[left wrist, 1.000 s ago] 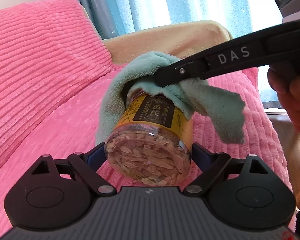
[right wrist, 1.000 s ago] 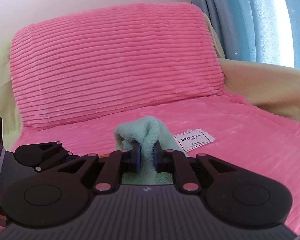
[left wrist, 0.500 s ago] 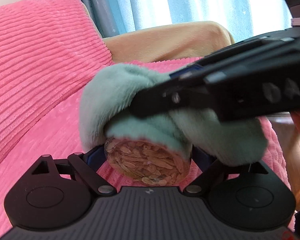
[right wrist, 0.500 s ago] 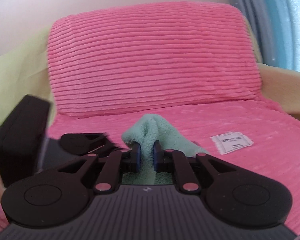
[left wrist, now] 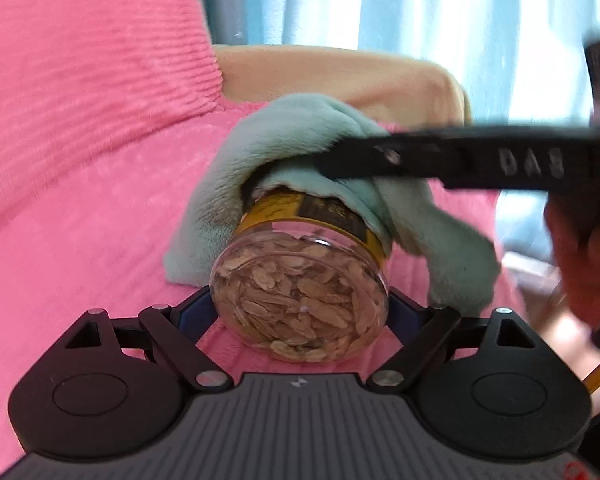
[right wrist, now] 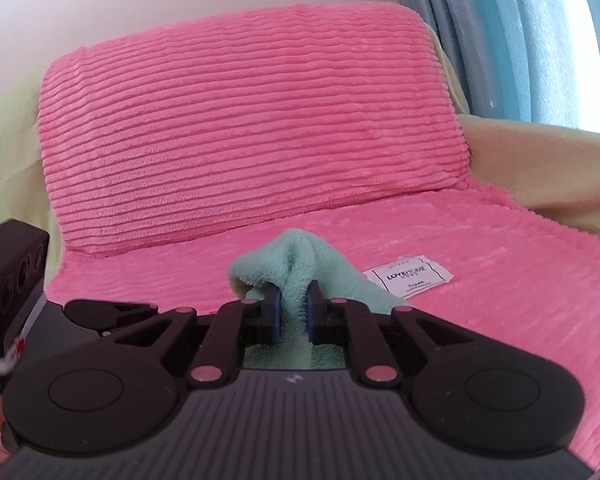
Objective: Clean container
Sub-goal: 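Hold the jar tilted in the left tool while the right tool rubs the cloth around it, then hold the jar in the left tool while the right tool wipes the cloth back and forth, then keep the jar in the left tool while the right tool keeps wiping its body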
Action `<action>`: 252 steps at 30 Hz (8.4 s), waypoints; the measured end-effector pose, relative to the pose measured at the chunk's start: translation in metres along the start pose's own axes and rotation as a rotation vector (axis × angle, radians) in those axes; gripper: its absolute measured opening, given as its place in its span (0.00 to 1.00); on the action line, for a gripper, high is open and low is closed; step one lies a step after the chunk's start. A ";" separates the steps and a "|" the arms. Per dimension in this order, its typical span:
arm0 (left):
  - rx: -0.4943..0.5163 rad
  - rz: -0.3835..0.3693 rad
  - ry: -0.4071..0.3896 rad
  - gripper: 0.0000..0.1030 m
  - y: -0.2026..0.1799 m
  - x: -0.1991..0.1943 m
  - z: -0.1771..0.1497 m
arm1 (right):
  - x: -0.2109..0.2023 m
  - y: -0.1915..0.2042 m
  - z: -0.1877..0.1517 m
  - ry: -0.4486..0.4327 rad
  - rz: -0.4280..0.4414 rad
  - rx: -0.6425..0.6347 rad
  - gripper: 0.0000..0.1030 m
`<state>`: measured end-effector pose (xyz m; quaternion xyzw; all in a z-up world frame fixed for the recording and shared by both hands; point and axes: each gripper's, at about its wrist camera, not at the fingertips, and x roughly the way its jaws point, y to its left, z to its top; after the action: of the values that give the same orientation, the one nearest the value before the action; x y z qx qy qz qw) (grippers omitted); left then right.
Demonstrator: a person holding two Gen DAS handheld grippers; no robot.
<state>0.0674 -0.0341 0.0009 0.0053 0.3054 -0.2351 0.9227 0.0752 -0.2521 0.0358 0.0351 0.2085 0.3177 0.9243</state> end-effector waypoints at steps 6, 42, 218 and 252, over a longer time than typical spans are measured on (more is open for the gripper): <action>-0.165 -0.100 -0.028 0.87 0.024 0.004 -0.001 | -0.004 -0.004 0.000 0.005 0.000 0.030 0.09; 0.372 0.180 -0.052 0.85 -0.062 -0.033 -0.038 | 0.005 -0.006 0.001 -0.009 -0.098 -0.061 0.10; 0.327 0.162 -0.061 0.86 -0.053 0.009 0.002 | -0.005 0.022 -0.005 0.011 -0.020 -0.155 0.11; -0.308 -0.142 -0.078 0.84 0.021 -0.004 0.002 | 0.003 0.009 -0.001 0.007 -0.121 -0.073 0.10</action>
<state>0.0749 -0.0140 0.0015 -0.1671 0.3016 -0.2503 0.9047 0.0717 -0.2437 0.0361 -0.0126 0.2019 0.2687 0.9417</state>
